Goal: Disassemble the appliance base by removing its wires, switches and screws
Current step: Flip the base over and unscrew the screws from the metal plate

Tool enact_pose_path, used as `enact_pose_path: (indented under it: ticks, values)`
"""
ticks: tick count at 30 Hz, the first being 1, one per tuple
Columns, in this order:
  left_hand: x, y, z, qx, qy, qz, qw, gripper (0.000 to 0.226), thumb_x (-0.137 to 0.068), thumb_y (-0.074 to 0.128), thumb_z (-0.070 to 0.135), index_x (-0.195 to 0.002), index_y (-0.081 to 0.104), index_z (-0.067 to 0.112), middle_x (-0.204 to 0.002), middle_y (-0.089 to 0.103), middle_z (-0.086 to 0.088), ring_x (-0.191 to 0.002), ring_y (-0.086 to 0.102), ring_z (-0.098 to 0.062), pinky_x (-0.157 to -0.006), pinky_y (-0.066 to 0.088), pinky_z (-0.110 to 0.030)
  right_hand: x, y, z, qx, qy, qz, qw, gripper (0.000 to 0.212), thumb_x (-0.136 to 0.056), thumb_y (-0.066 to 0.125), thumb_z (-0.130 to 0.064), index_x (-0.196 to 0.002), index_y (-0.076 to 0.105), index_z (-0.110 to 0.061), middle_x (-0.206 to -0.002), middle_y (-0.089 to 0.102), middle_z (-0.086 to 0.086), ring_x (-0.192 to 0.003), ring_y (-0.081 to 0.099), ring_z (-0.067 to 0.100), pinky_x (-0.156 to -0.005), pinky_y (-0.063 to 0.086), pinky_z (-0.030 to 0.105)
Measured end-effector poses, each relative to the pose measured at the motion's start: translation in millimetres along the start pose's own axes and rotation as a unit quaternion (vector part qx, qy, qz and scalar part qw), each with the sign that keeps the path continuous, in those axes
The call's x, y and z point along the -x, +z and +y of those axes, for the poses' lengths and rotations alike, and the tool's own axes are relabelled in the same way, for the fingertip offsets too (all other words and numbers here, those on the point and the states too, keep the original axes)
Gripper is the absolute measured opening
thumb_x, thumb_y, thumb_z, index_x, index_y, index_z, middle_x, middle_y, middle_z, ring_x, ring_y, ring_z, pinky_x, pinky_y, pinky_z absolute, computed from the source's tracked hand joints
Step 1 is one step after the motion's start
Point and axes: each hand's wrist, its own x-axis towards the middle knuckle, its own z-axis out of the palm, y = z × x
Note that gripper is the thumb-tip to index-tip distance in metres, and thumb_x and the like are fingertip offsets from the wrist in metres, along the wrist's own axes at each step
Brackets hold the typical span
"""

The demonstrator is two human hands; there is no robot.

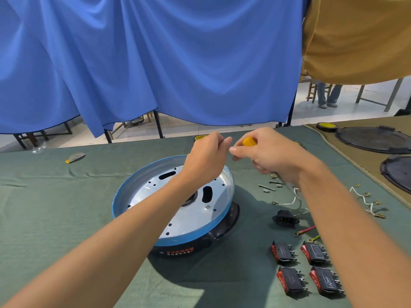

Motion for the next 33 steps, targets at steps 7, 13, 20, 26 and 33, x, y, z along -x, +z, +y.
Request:
enact_pose_path:
  ticks: [7, 13, 20, 26, 33]
  values:
    - [-2, 6, 2, 0.079, -0.029, 0.012, 0.996, 0.035, -0.103, 0.040, 0.034, -0.079, 0.054, 0.013, -0.068, 0.054, 0.002, -0.058, 0.044, -0.011, -0.042, 0.034, -0.009, -9, 11, 7, -0.074, 0.005, 0.049, 0.996, 0.010, -0.081, 0.076, -0.008, -0.086, 0.067, -0.008, -0.051, 0.058, -0.008, -0.034, 0.039, 0.000, -0.042, 0.028, 0.022]
    - [1, 9, -23, 0.017, -0.055, -0.021, 0.998, 0.026, -0.100, 0.043, 0.041, -0.099, 0.053, 0.018, -0.090, 0.063, 0.002, -0.077, 0.056, -0.009, -0.065, 0.044, -0.024, -17, -10, 37, 0.179, 0.064, 0.084, 0.978, 0.005, -0.078, 0.079, -0.007, -0.080, 0.076, -0.009, -0.082, 0.071, 0.007, -0.078, 0.064, 0.020, -0.068, 0.052, 0.032]
    - [7, 12, -40, -0.063, -0.076, -0.073, 0.992, 0.020, -0.098, 0.050, 0.035, -0.106, 0.057, 0.018, -0.085, 0.059, 0.007, -0.080, 0.056, -0.008, -0.078, 0.052, -0.035, -23, 10, 66, 0.317, 0.121, -0.001, 0.940, 0.024, -0.073, 0.081, -0.012, -0.096, 0.071, -0.010, -0.105, 0.068, 0.018, -0.096, 0.065, 0.035, -0.088, 0.054, 0.044]
    - [11, 11, -42, -0.106, -0.058, -0.099, 0.988, 0.020, -0.098, 0.050, 0.030, -0.107, 0.060, 0.017, -0.104, 0.065, -0.001, -0.091, 0.059, -0.019, -0.083, 0.054, -0.040, -23, 18, 70, 0.378, 0.129, -0.037, 0.916, 0.031, -0.072, 0.081, -0.013, -0.100, 0.069, -0.009, -0.106, 0.068, 0.018, -0.099, 0.064, 0.036, -0.086, 0.055, 0.043]
    - [12, 5, -46, -0.135, -0.065, -0.119, 0.982, 0.021, -0.097, 0.051, 0.030, -0.107, 0.063, 0.015, -0.103, 0.065, -0.003, -0.089, 0.059, -0.020, -0.082, 0.054, -0.037, -22, 8, 45, 0.310, 0.121, -0.034, 0.942, 0.014, -0.083, 0.058, -0.014, -0.073, 0.054, -0.005, -0.076, 0.056, 0.012, -0.065, 0.048, 0.026, -0.058, 0.038, 0.030]
